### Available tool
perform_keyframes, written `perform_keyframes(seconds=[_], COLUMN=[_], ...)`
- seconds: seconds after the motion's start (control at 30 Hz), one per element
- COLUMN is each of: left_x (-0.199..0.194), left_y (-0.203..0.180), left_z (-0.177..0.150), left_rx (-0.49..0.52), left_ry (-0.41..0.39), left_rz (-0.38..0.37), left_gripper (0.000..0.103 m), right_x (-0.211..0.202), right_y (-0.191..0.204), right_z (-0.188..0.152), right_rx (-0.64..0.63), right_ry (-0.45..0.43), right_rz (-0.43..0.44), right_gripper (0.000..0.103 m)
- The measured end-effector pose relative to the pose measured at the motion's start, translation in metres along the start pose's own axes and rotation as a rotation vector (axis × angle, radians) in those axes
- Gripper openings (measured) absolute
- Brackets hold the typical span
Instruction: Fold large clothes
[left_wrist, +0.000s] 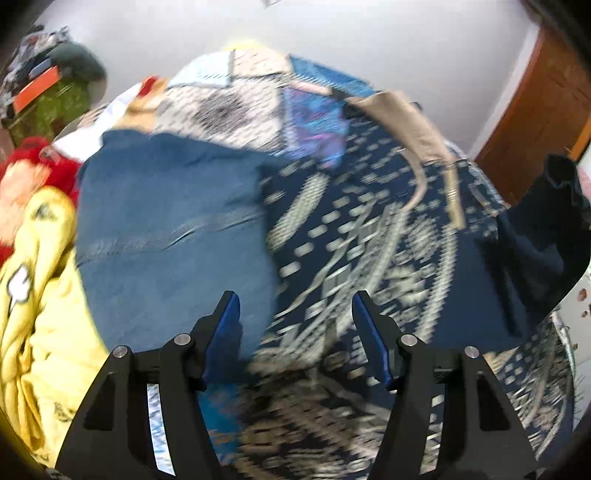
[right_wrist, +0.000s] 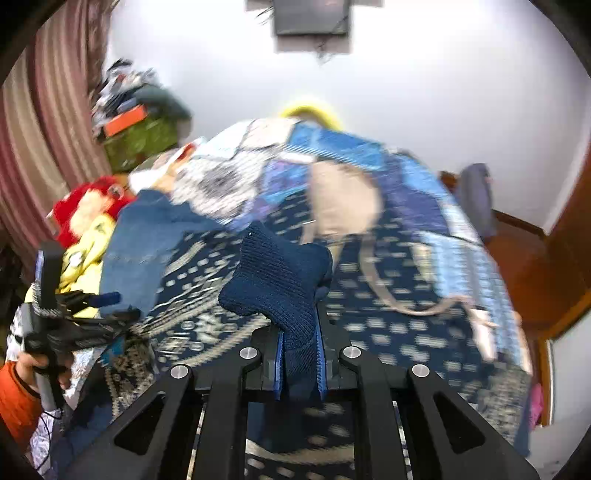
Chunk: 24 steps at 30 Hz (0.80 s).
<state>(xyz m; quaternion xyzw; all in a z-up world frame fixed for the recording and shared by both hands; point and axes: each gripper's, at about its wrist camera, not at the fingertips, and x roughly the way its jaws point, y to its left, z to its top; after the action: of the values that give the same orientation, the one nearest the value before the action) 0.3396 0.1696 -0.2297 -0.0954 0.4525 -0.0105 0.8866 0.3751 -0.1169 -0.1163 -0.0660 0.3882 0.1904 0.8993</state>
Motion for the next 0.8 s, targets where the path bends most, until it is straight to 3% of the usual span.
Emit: perform_keyframes(seconds=[0.17, 0.27, 0.53, 0.67, 0.73, 0.8], left_x=[0.029, 0.050, 0.064, 0.066, 0.066, 0.066], left_y=[-0.044, -0.058, -0.051, -0.058, -0.060, -0.061], left_z=[-0.001, -0.012, -0.022, -0.023, -0.023, -0.021], left_rx=[0.048, 0.073, 0.033, 0.054, 0.063, 0.068], left_ry=[0.081, 0.139, 0.136, 0.143, 0.144, 0.145], left_rz=[-0.027, 0.033, 0.071, 0.109, 0.123, 0.132], left_gripper=[0.062, 0.063, 0.072, 0.073, 0.075, 0.078], right_x=[-0.020, -0.019, 0.020, 0.026, 0.025, 0.023], right_y=[-0.057, -0.087, -0.131, -0.138, -0.143, -0.148], right_z=[-0.023, -0.047, -0.103, -0.118, -0.120, -0.119], right_rx=[0.094, 0.145, 0.158, 0.112, 0.119, 0.099], right_ry=[0.005, 0.040, 0.187, 0.219, 0.227, 0.228], right_rz=[-0.025, -0.046, -0.095, -0.187, -0.201, -0.321], right_gripper=[0.011, 0.011, 0.011, 0.012, 0.022, 0.084])
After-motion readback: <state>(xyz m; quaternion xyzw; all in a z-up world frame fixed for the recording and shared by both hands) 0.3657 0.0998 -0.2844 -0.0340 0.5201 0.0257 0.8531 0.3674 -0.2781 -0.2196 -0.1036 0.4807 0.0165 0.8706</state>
